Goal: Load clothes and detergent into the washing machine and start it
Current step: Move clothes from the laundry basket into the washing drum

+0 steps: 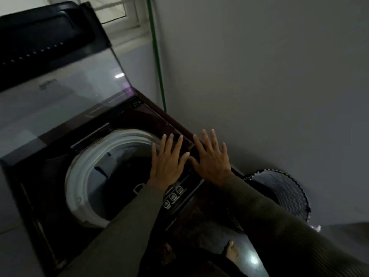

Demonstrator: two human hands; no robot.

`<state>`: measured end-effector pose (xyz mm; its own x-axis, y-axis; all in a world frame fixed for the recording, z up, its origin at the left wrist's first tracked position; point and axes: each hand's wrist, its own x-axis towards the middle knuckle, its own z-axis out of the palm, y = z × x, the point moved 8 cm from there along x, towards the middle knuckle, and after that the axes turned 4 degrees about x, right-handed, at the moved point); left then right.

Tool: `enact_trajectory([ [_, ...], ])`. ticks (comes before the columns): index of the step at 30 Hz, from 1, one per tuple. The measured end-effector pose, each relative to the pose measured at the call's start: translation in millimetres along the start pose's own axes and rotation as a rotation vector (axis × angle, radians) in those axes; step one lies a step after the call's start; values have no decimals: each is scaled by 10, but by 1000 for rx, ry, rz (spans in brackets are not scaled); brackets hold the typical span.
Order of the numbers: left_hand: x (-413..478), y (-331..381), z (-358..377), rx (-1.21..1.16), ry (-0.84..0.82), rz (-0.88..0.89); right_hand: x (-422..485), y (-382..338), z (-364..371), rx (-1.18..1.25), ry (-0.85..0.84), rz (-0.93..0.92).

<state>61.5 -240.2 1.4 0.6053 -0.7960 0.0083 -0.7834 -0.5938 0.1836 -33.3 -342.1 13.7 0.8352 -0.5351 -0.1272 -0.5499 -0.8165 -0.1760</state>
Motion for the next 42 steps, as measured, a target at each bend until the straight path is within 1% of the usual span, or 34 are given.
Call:
enact_trajectory([
  [5,117,857,161,33,-9,129,-261,794,3,62,41,98],
  [9,179,1497,394,69,-47,209,-506,1437,95,113,28,176],
  [13,217,2086,687,96,-118,292,-763,2067,318,110,-35,267],
  [16,242,2460,954,123,-178,325,-976,2481,498,167,-69,330],
  [23,195,3159,1535,138,-315,404,-1448,3189,1029,284,-183,478],
  [27,160,3410,1862,161,-414,456,-1654,3411,1357,324,-262,551],
  [33,224,3507,2481,164,-568,498,-1778,3649,1829,362,-362,621],
  [36,406,3571,2795,87,-608,516,-1746,3792,2058,365,-385,670],
  [40,691,3603,3370,-107,-709,419,-1650,4010,2453,394,-432,755],
  [42,800,3613,3725,-163,-743,384,-1562,4157,2687,408,-413,805],
])
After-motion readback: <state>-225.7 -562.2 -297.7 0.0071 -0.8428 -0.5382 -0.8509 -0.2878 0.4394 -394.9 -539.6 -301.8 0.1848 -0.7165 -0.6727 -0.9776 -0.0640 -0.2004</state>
